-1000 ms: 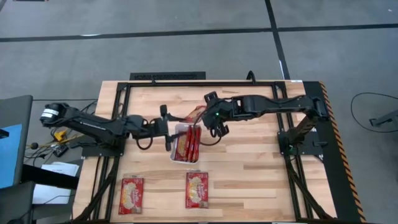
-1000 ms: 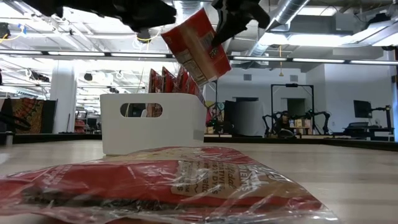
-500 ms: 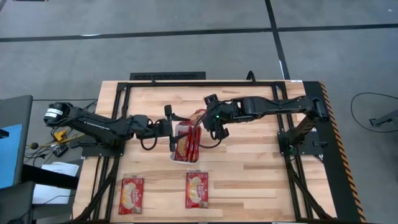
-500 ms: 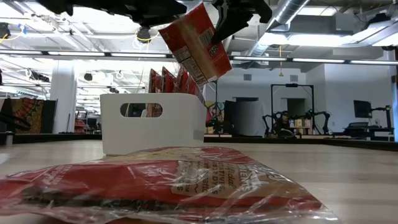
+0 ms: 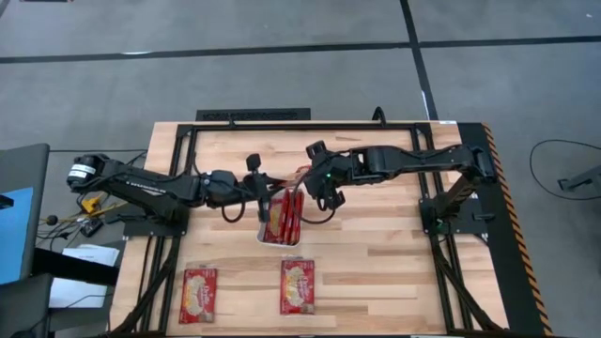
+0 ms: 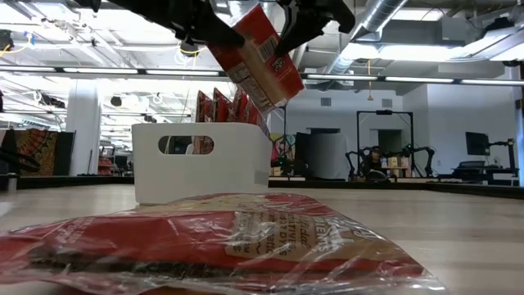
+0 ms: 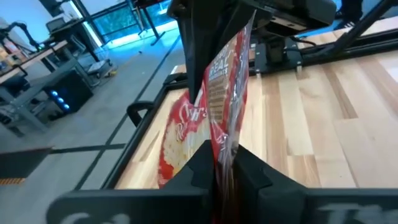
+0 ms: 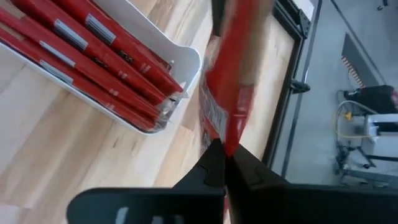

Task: Sort popcorn bags into baskets
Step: Put the red popcorn bag into the white bin

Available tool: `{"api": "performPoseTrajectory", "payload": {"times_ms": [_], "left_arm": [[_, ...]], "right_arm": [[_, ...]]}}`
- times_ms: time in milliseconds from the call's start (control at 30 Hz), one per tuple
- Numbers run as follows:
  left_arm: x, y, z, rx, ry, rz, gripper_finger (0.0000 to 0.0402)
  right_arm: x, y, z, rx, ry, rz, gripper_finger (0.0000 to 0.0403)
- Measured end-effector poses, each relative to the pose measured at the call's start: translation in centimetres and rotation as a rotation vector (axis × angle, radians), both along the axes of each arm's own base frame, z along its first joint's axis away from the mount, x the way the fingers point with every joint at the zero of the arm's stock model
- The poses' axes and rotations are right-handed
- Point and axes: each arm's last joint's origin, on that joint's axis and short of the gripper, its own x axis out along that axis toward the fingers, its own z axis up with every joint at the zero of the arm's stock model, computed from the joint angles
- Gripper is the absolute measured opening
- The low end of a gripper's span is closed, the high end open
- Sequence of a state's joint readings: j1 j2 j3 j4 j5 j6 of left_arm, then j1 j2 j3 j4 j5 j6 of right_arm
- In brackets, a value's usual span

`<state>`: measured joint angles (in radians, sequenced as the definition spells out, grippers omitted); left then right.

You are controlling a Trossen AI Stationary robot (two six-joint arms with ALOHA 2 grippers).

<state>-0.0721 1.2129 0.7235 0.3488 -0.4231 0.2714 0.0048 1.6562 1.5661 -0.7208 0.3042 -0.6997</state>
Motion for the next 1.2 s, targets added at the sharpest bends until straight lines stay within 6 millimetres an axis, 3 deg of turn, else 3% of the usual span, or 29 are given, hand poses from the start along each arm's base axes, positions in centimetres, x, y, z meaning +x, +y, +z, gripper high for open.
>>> {"api": "performPoseTrajectory", "payload": {"times_ms": [167, 433, 667, 800, 967, 1200], "left_arm": [[-0.1, -0.2, 0.2, -0.020, -0.020, 0.028, 0.0007], [-1.9, -2.8, 0.3, -0.034, -0.066, 0.163, 0.0004], [-4.7, -6.3, -3.1, -0.115, -0.128, 0.324, 0.0002], [-6.3, -8.1, -4.4, -0.113, -0.149, 0.368, 0.0002], [-7.1, -9.1, -4.1, -0.057, -0.154, 0.414, 0.0002], [-6.9, -9.5, -3.0, -0.019, -0.159, 0.303, 0.0002]], "right_arm": [[0.2, -0.1, 0.2, -0.058, -0.019, -0.013, 0.0018], [0.4, -0.9, 0.5, -0.018, -0.079, -0.086, 0.0104], [0.2, -2.1, 0.9, 0.084, -0.139, -0.185, 0.0155], [0.7, -2.6, 1.3, 0.204, -0.197, -0.071, 0.0158], [1.7, -3.0, 1.9, 0.223, -0.291, 0.127, 0.0149], [2.0, -3.1, 2.9, 0.334, -0.391, 0.359, 0.0139]]}}
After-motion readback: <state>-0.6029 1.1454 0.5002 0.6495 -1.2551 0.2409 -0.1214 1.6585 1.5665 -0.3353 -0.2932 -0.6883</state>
